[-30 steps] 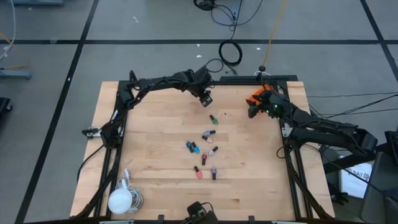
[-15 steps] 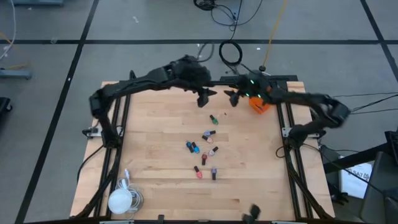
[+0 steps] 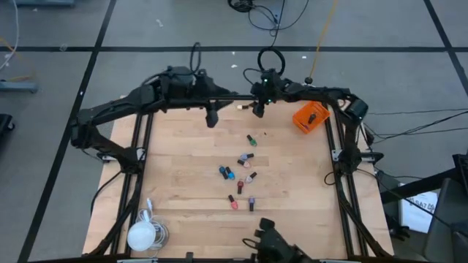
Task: Pick & Place Nail Polish
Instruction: Put the yellow nail polish bottle into the orange basket
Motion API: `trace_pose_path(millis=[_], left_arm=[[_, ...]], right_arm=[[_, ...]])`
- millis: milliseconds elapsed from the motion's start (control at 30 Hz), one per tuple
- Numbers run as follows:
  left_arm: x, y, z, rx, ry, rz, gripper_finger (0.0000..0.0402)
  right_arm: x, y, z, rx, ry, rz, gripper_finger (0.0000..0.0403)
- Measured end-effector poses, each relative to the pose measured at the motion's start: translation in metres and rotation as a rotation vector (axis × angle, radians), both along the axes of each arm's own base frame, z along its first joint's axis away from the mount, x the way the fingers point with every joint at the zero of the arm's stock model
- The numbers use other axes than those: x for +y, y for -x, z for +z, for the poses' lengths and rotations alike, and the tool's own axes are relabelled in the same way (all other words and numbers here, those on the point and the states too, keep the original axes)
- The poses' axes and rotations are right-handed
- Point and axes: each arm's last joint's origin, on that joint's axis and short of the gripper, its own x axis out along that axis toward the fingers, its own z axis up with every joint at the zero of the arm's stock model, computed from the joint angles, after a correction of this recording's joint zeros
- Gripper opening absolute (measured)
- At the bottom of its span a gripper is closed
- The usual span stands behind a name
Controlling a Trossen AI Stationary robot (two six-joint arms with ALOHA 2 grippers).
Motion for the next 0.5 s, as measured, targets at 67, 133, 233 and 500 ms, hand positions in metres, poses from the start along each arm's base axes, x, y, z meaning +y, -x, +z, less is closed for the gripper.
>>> trace_pose_path(millis=[67,133,233,500], left_arm=[[0.000,0.004,-0.002,0.020,0.004,0.014,0.0166],[0.000,0.004,-0.003,0.018,0.005,0.014,0.0166],[-0.001,0.005,-0.004,0.027,0.007,0.010,0.0166],[0.001,0.005,-0.004,0.029,0.006,0.018,0.0166]], right_arm=[[-0.001,-0.007,-0.008,-0.007,-0.027,0.028,0.0196],[-0.002,-0.014,-0.012,-0.010,-0.037,0.053,0.0196],[-0.004,-0.023,-0.017,0.009,-0.024,0.084,0.0196],[-0.022,-0.041,-0.038,0.174,-0.054,0.152,0.0196]])
